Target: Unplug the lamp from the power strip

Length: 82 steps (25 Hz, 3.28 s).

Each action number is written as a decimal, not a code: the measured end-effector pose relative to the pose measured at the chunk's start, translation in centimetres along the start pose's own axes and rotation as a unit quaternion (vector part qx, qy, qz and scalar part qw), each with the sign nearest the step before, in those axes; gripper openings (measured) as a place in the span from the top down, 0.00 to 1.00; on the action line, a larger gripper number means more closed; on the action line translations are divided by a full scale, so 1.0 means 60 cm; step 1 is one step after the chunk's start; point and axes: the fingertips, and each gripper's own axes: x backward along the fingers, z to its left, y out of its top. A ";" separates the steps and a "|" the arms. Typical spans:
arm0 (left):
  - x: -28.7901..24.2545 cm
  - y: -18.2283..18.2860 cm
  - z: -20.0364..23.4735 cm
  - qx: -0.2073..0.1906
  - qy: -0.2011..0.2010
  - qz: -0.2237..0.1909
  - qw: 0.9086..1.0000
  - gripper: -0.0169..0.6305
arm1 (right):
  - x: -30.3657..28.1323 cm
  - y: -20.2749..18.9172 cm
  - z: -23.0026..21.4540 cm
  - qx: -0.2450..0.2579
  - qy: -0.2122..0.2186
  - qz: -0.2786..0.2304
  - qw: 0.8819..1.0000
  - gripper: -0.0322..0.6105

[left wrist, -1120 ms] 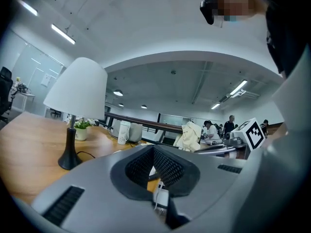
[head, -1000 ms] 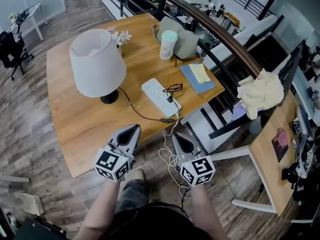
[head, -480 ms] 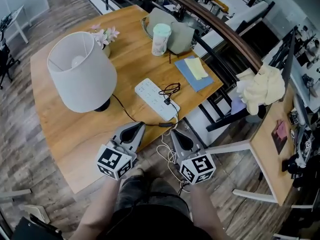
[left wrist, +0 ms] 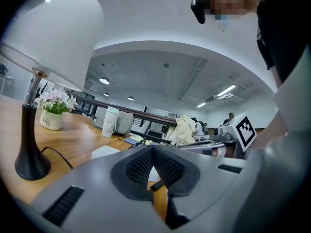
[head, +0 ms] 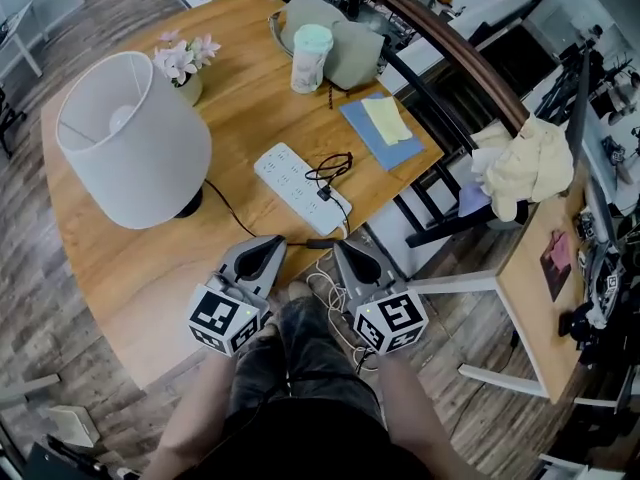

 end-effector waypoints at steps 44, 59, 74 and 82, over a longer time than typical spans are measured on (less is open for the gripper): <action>-0.188 -0.105 0.104 -0.185 0.086 0.237 0.950 0.98 | -0.160 -0.021 -0.123 0.034 0.086 0.082 0.992 0.77; -0.197 -0.120 0.107 -0.207 0.085 0.272 0.936 0.98 | -0.197 -0.049 -0.100 0.116 0.088 0.158 0.977 0.80; -0.204 -0.119 0.104 -0.215 0.087 0.277 0.932 0.98 | -0.194 -0.053 -0.096 0.156 0.074 0.171 0.970 0.84; -0.204 -0.119 0.104 -0.212 0.089 0.279 0.932 0.98 | -0.196 -0.046 -0.100 0.111 0.061 0.167 0.978 0.84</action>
